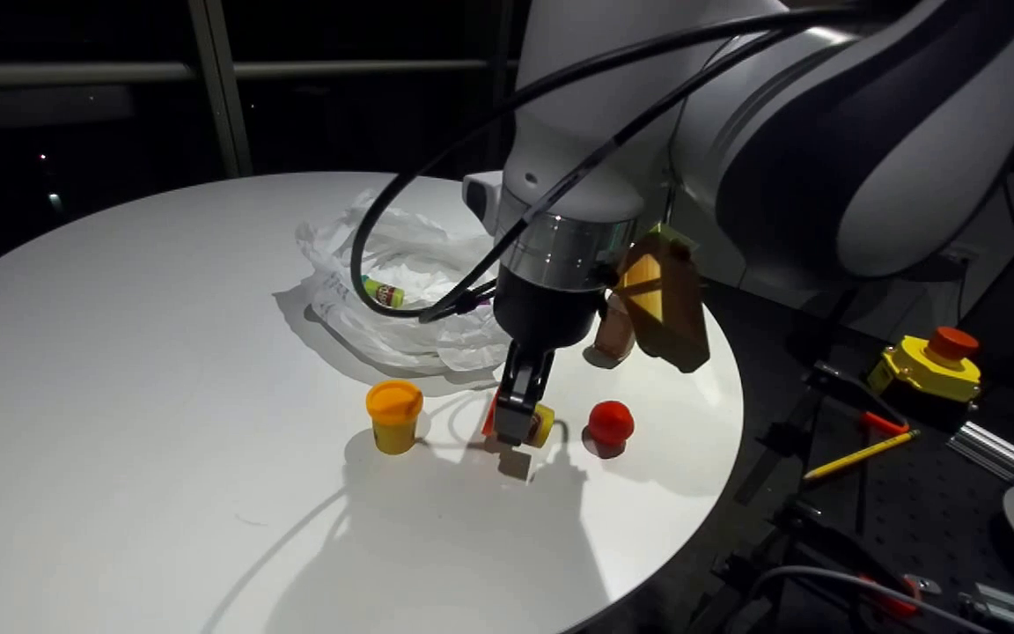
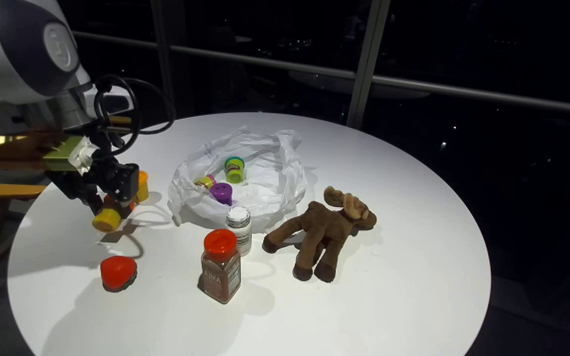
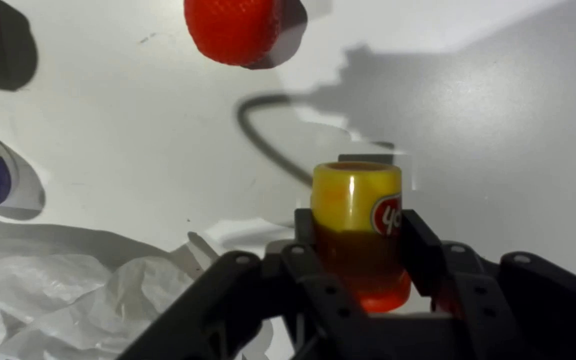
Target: Pick up all the objects from plastic bag and put it on the table.
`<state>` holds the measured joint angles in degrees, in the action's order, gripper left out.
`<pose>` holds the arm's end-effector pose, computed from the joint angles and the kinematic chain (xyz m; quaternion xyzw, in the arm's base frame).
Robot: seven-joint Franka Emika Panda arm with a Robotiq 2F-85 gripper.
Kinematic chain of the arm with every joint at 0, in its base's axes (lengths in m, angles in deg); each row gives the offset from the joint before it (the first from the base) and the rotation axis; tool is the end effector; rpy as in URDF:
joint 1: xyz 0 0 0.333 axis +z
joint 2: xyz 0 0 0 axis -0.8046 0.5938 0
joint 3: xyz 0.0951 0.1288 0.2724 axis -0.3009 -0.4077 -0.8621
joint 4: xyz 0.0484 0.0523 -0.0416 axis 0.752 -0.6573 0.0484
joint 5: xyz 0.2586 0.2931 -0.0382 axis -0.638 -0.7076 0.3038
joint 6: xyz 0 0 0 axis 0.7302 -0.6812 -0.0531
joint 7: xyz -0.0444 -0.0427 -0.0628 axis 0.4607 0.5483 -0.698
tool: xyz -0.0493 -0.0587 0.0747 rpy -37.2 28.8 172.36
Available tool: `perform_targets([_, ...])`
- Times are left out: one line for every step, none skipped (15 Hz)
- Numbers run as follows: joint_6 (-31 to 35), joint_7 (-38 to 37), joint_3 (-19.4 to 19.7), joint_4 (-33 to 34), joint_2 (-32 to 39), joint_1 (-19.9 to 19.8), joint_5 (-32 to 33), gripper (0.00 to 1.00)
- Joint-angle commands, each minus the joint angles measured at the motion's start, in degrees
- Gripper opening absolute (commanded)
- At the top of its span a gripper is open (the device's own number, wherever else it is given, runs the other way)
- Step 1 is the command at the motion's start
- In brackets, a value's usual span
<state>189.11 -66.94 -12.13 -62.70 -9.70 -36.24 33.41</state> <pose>0.4269 0.2197 0.1595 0.9728 0.2243 0.0399 0.0422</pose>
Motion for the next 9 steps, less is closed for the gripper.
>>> perform_targets([-0.9, -2.2, 0.9, 5.3, 4.6, 1.7, 0.3, 0.20])
perform_targets([-1.0, -2.2, 0.9, 6.2, 5.6, 1.7, 0.2, 0.20])
perform_targets([-1.2, -2.2, 1.0, 7.2, 6.6, 1.7, 0.2, 0.20])
perform_targets([-1.4, -1.9, 0.6, 8.0, 7.1, 1.3, -0.3, 0.20])
perform_targets([-1.1, 1.0, 2.7, 8.2, 7.2, 3.7, -4.1, 0.20])
perform_targets([-1.5, 1.9, 2.4, 8.7, 7.4, 3.4, -5.4, 0.61])
perform_targets([-1.6, 2.8, 2.6, 8.7, 7.1, 3.4, -6.7, 0.71])
perform_targets([-2.1, 3.8, 2.7, 8.7, 6.2, 3.2, -7.9, 0.77])
perform_targets([-3.0, 5.3, 2.0, 8.7, 5.4, 2.4, -9.6, 0.85])
